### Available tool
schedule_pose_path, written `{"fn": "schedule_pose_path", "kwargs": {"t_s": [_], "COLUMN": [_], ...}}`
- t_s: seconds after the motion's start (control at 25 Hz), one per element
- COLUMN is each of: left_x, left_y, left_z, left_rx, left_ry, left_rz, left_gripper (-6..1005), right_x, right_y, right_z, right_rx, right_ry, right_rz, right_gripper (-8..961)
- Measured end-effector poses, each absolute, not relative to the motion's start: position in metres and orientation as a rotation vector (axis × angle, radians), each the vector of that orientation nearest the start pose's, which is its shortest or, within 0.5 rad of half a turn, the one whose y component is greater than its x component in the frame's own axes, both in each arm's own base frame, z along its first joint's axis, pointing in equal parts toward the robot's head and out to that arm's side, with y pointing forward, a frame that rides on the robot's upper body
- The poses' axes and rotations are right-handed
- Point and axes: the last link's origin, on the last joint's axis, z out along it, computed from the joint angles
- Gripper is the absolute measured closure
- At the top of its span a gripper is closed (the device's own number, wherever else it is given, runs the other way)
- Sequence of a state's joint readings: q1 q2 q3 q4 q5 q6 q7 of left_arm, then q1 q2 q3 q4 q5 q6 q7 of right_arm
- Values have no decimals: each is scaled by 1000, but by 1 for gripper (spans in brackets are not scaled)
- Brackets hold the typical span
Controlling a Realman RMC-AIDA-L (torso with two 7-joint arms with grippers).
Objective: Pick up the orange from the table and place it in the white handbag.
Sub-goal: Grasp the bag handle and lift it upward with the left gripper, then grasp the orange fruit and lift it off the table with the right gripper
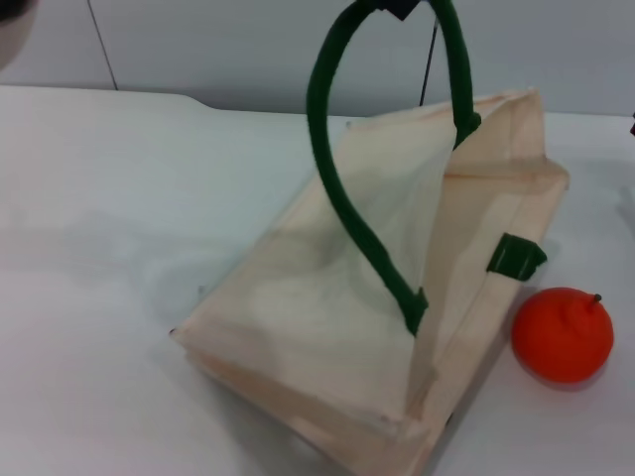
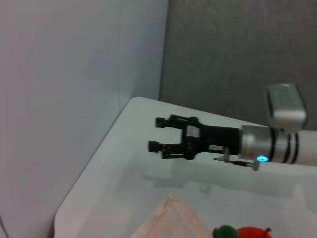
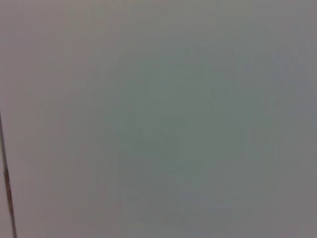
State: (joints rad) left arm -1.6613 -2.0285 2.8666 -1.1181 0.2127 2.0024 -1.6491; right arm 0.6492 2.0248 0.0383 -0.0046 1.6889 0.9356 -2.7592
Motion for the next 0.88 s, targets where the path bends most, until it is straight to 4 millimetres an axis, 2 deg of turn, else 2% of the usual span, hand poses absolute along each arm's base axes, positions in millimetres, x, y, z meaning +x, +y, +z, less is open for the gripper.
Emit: {"fn": "schedule_pose_path", "kwargs": {"t_s": [0.2, 0.4, 0.56, 0.8, 0.88], "left_x": [-20, -38, -39, -36, -34], "left_y": [421, 419, 419, 420, 420], "left_z": [121, 141, 147, 152, 152], "left_rx": [-2889, -2784, -2768, -2760, -2760], "left_ry": [-382, -440, -443, -441, -439], "left_rz": [-89, -72, -67, -48, -45], "left_gripper": [856, 856, 856, 856, 857], "right_x": [334, 342, 355, 361, 357], "right_y": [395, 393, 390, 380, 374], "right_z": [18, 25, 44, 83, 95], "right_rx": [-1598, -1566, -1555, -1666, -1755], "right_ry": [726, 776, 859, 959, 946], "right_rz": [640, 668, 720, 807, 819], "right_gripper": [73, 74, 74, 74, 74]}}
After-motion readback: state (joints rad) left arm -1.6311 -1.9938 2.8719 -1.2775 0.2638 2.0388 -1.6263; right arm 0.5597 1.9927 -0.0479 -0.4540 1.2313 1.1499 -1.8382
